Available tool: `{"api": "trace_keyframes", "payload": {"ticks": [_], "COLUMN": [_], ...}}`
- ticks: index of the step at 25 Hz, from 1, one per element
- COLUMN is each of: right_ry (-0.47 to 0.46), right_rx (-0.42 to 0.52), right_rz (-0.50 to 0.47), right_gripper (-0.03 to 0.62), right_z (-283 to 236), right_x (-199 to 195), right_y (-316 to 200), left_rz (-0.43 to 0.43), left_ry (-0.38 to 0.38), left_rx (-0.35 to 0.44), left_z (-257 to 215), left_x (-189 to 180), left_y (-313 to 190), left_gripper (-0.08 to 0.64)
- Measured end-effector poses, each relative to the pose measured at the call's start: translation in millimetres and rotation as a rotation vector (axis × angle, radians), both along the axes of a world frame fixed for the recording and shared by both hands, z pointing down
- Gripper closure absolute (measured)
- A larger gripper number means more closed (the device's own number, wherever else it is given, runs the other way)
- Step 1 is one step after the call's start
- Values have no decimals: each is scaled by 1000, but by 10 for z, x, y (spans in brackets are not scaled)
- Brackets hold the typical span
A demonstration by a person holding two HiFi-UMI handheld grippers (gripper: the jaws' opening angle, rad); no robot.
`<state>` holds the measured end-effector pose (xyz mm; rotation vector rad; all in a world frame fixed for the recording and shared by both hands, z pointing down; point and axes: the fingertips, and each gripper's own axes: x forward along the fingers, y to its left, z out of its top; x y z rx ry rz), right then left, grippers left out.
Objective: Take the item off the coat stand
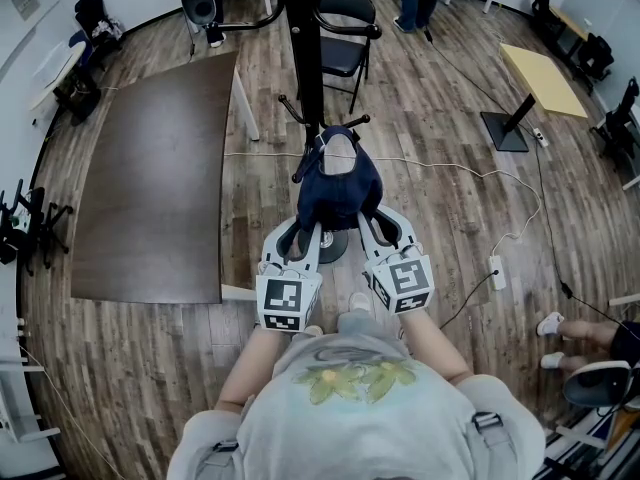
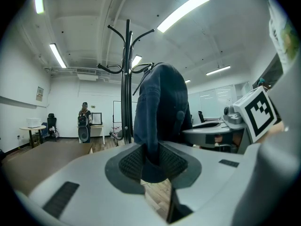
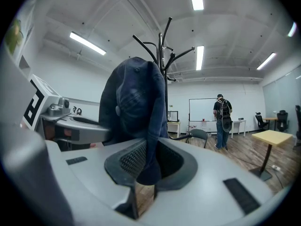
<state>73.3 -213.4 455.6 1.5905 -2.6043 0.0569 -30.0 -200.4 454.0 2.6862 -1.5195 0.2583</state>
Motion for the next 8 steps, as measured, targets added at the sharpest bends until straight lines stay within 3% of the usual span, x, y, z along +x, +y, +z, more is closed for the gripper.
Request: {"api": "trace_keyframes", "payload": {"ticks": [8], "right_ry": [-1], "right_rx": [-2], "right_rz": [-1], "right_gripper": [535], "right_z": [-30], "right_x": [7], "right_y": [-52], "left_rz": [1], "left_ry": [0], "left_rx": [5], "left_z": [-72], "left_x": [22], "left_y": [-50], "left_gripper": [476]}}
